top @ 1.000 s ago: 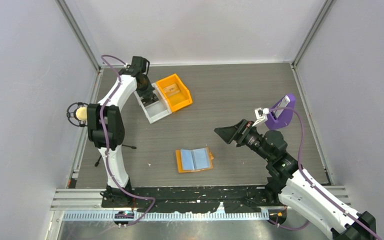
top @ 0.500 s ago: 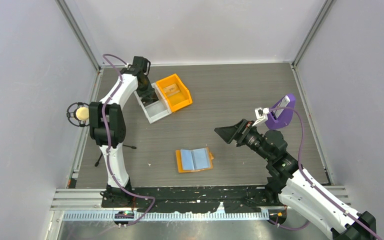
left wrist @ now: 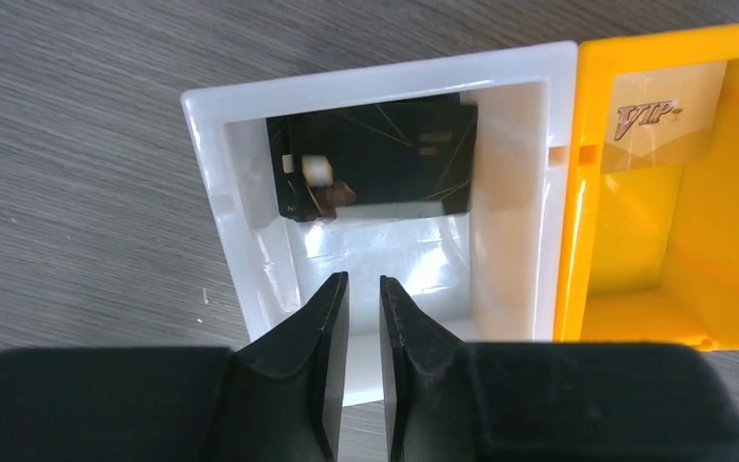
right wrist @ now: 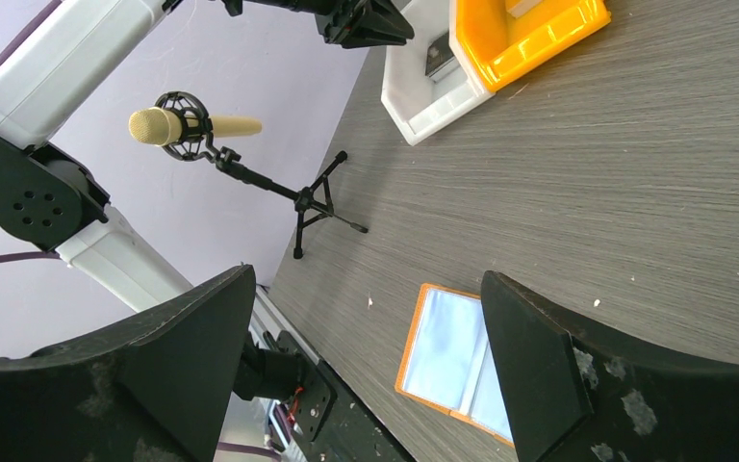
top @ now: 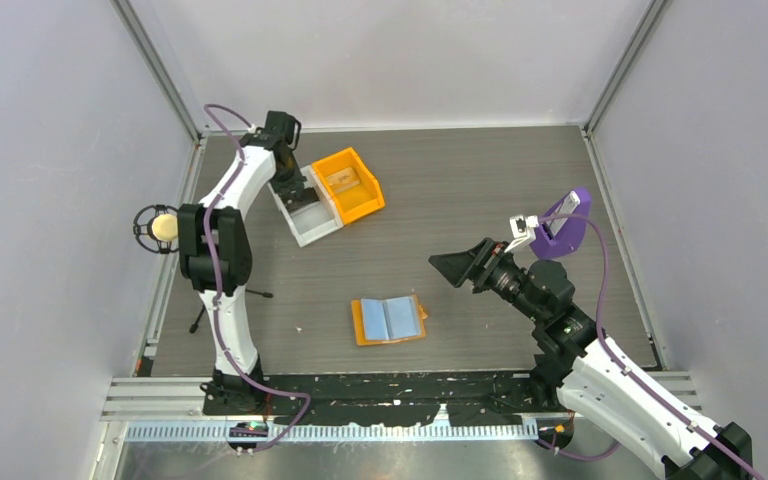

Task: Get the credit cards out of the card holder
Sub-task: Place the credit card in the storage box.

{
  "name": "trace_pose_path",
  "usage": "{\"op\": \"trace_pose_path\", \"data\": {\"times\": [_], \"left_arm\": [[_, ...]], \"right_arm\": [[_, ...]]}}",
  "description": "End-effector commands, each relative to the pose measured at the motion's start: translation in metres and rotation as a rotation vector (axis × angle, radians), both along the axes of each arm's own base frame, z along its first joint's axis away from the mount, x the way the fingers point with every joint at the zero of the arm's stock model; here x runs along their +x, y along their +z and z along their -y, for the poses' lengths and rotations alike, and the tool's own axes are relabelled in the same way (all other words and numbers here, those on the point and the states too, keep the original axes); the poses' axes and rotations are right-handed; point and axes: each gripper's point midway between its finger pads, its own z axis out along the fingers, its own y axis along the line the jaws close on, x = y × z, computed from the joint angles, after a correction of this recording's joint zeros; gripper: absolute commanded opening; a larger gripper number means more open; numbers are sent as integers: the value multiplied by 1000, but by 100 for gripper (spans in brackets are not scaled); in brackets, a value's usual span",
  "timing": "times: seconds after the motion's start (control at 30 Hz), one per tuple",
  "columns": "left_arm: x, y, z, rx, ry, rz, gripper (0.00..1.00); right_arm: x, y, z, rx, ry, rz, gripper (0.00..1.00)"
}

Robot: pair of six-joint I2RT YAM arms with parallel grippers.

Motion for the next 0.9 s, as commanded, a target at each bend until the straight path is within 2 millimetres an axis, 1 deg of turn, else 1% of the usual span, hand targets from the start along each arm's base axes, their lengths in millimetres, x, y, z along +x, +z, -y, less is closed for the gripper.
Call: {"op": "trace_pose_path", "data": {"times": [0.0,0.23,0.33,0.4,0.47,0.53,0.57,0.7,0.73,0.77,0.8,0.83,0.87], "left_arm": [[11,25,-10,47,6,53,22],[12,28,-8,39,2,55,25],[12,40,-3,13,-15,82,26],[11,52,3,-15,-32,111,27],[9,65,11,-49,-66,137,28],[3,78,20,-67,-103,159,28],[-2,87,24,-74,-124,177,29],[-28,109,49,-112,-228,211,29],[-38,115,61,-144,-274,222,29],[-48,118,71,-161,-317,229,29],[-60,121,80,-172,-355,238,30],[-72,123,89,-180,-391,242,30],[-86,124,99,-191,-434,241,30]], "right_arm": [[2,29,3,35,-16,73,96],[1,29,5,35,-22,73,96],[1,28,5,30,-26,67,96],[2,24,5,13,-25,52,96],[3,18,4,-7,-19,29,96],[3,7,2,-35,-11,-11,97],[3,5,1,-44,-7,-23,97],[2,-14,0,-110,8,-87,100],[1,-25,1,-148,11,-126,99],[0,-26,1,-166,14,-131,97],[-2,-37,2,-199,23,-173,96],[-2,-38,2,-210,26,-180,94],[-5,-45,2,-228,39,-210,93]]}}
